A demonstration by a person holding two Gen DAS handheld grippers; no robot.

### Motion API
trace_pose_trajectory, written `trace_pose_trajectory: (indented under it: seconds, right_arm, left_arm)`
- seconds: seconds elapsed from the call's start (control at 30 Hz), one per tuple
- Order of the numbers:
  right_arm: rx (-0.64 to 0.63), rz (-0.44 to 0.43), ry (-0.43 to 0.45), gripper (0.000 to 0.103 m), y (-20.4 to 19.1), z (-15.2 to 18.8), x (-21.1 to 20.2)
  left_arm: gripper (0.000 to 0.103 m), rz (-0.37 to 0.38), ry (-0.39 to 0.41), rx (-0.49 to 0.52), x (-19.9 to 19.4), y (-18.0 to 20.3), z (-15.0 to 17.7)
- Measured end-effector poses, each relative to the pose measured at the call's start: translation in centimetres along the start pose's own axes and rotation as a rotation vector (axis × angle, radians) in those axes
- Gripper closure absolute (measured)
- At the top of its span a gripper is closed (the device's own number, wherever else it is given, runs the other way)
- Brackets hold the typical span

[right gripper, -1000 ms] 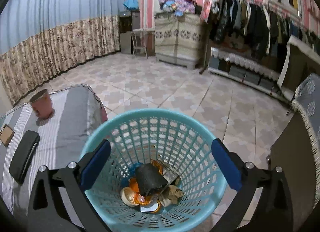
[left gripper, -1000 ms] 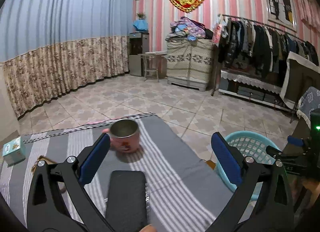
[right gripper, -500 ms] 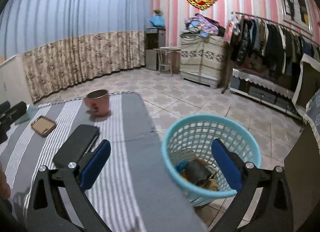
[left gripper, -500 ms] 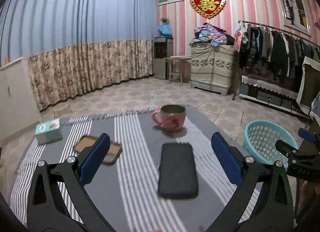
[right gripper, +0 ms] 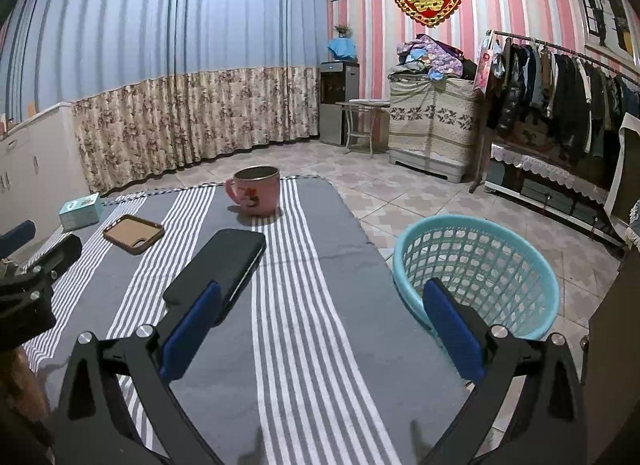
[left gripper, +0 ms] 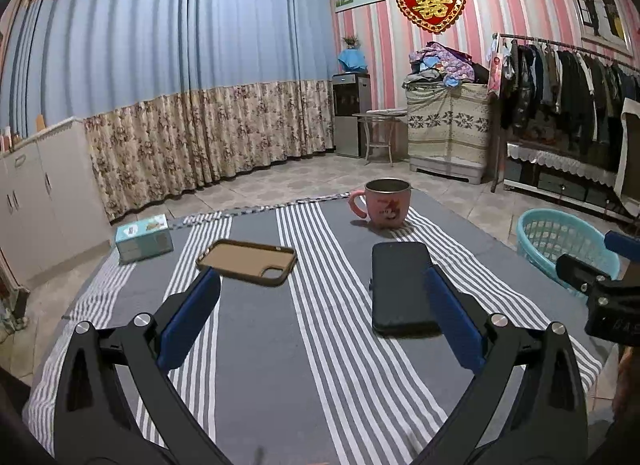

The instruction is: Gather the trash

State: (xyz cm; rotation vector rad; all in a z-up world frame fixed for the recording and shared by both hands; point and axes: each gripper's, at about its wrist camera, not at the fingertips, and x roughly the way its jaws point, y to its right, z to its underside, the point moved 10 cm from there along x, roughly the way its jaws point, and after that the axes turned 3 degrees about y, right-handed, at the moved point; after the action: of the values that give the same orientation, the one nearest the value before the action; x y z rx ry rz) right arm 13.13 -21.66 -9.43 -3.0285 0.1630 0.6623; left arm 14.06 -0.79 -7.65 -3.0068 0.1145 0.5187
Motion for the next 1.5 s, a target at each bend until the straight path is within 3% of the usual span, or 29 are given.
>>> trace_pose_trajectory:
  seconds: [0.6, 1.5]
  right_arm:
    - [-0.004, 0.022, 0.013, 0.005, -0.2, 0.3, 0.0]
    - [0.001, 0.021, 0.026, 0.005, 0.3, 0.6, 0.3]
  left_arm:
    - [0.005, 0.056, 0.031, 0.005, -1.3, 1.6, -0.4]
    - [0.005, 0.049, 0.046, 0.019, -1.4, 1.8, -0.5]
